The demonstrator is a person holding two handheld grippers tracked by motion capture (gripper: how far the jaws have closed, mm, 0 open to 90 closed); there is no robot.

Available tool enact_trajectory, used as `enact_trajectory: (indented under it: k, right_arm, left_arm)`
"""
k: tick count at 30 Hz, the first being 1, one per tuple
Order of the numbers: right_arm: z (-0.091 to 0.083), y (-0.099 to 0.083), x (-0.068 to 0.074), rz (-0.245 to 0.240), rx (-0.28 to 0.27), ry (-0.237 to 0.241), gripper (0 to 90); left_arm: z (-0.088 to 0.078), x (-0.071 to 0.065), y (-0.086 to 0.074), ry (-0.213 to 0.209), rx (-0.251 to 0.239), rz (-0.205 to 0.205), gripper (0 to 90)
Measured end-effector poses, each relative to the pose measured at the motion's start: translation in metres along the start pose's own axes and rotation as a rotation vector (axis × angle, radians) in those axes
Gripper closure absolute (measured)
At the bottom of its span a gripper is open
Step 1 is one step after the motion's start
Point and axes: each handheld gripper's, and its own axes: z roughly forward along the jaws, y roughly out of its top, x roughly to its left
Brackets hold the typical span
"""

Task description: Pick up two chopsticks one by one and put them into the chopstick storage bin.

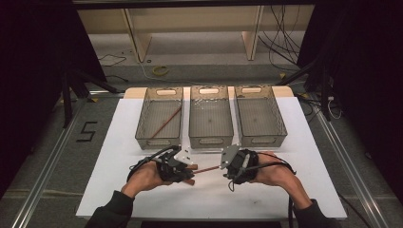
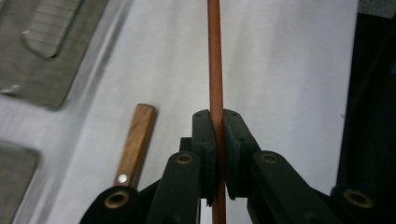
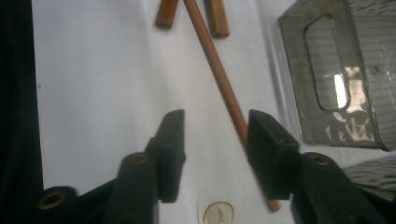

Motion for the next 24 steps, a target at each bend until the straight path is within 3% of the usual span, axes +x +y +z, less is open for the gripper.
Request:
enact_trajectory:
  k: [4,8,13,24]
  right_arm:
    - [-0.002,-0.004,-0.008,0.102,-0.034,0.001,45.8]
    - [-0.003,-0.01,-0.013,0.173,-0.064,0.012,41.9]
    - [-0.001,-0.016,-0.014,0.224,-0.071,0.012,39.5]
    - [0.003,-0.036,-0.012,0.285,-0.05,0.012,37.3]
  left_arm:
    - [-0.005,0.009,-0.007,0.008,-0.015,-0.05,84.2]
    - [-0.01,0.017,-0.013,0.03,-0.04,-0.105,84.2]
    - [-0.018,0.026,-0.019,0.063,-0.083,-0.164,84.2]
    - [-0.04,0.047,-0.034,0.142,-0.153,-0.286,84.2]
